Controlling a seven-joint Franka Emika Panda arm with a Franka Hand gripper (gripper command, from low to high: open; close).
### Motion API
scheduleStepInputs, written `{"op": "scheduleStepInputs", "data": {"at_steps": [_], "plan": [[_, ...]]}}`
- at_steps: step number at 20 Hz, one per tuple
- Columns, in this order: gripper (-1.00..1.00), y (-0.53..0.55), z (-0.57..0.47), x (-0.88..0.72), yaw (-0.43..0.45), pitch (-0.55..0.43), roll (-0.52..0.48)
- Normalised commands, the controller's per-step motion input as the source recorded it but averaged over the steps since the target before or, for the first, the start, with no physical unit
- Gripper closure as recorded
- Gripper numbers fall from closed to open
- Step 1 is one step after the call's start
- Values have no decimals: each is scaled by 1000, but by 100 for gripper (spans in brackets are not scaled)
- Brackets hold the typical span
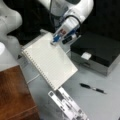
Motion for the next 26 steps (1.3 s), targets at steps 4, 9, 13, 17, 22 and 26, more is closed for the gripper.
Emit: {"op": "scheduleStepInputs", "data": {"at_steps": [4, 9, 13, 17, 22, 26], "plan": [[100, 27, -250, 253, 95, -145, -246], [100, 3, -342, 240, -85, -202, -208], [100, 11, -333, 289, -236, -158, -183], [100, 60, -231, 351, -229, -96, -196], [100, 79, -165, 408, -149, -80, -212], [100, 81, -91, 419, -46, -59, -228]]}}
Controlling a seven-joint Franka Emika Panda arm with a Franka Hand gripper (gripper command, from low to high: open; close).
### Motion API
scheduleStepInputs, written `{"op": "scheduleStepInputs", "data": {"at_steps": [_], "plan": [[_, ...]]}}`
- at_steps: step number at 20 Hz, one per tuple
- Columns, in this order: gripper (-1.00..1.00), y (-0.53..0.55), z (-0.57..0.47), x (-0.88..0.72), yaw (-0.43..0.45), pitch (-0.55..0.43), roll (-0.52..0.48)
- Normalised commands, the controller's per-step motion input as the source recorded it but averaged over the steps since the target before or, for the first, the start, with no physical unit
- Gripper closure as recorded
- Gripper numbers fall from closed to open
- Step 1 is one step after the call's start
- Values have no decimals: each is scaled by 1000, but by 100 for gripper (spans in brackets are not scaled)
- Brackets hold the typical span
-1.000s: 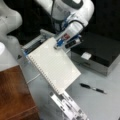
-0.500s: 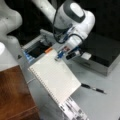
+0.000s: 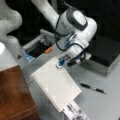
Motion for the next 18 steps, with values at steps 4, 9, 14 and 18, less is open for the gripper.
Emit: {"op": "scheduleStepInputs", "data": {"at_steps": [4, 9, 14, 18], "plan": [[100, 34, -103, 447, -2, -34, -214], [100, 16, -74, 416, -26, -35, -182], [100, 38, -70, 350, -70, -56, -150], [100, 57, -131, 325, -111, -63, -137]]}}
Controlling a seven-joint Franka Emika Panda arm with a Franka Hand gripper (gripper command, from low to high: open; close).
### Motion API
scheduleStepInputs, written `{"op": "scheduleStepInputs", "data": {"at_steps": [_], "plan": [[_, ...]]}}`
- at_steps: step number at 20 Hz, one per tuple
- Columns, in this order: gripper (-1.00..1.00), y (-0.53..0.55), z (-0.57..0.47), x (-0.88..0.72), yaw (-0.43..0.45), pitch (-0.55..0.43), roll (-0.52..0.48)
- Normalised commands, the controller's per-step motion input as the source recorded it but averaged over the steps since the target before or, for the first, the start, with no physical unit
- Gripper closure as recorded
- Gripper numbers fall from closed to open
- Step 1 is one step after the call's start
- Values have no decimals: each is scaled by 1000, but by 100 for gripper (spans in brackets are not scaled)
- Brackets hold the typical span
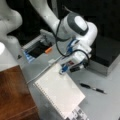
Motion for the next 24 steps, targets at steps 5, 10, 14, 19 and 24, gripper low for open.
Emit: {"op": "scheduleStepInputs", "data": {"at_steps": [5, 10, 14, 19, 24], "plan": [[100, 66, -211, 321, -124, -82, -126], [-100, 104, -159, 287, -136, -116, -152], [-100, 69, -113, 248, -137, -137, -113], [-100, 70, -107, 220, -140, -155, -105], [-100, 75, -102, 181, -142, -152, -87]]}}
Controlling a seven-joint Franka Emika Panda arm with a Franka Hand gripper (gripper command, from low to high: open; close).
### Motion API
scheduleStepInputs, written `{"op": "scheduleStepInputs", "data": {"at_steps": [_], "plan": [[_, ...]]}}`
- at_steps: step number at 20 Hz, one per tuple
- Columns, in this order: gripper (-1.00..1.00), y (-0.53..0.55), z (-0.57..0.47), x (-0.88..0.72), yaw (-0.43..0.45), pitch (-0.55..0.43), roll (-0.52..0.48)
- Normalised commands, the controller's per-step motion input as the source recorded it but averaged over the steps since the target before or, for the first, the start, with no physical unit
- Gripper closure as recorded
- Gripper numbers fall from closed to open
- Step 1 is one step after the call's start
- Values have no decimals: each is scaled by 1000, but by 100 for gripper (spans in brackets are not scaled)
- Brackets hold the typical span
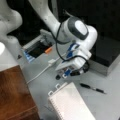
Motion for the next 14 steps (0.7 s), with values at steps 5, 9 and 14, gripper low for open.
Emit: {"op": "scheduleStepInputs", "data": {"at_steps": [5, 9, 14], "plan": [[-100, 96, -77, 119, -159, -148, -66], [-100, 213, 9, -6, -262, -145, 16], [-100, 363, 109, -95, -369, -124, 77]]}}
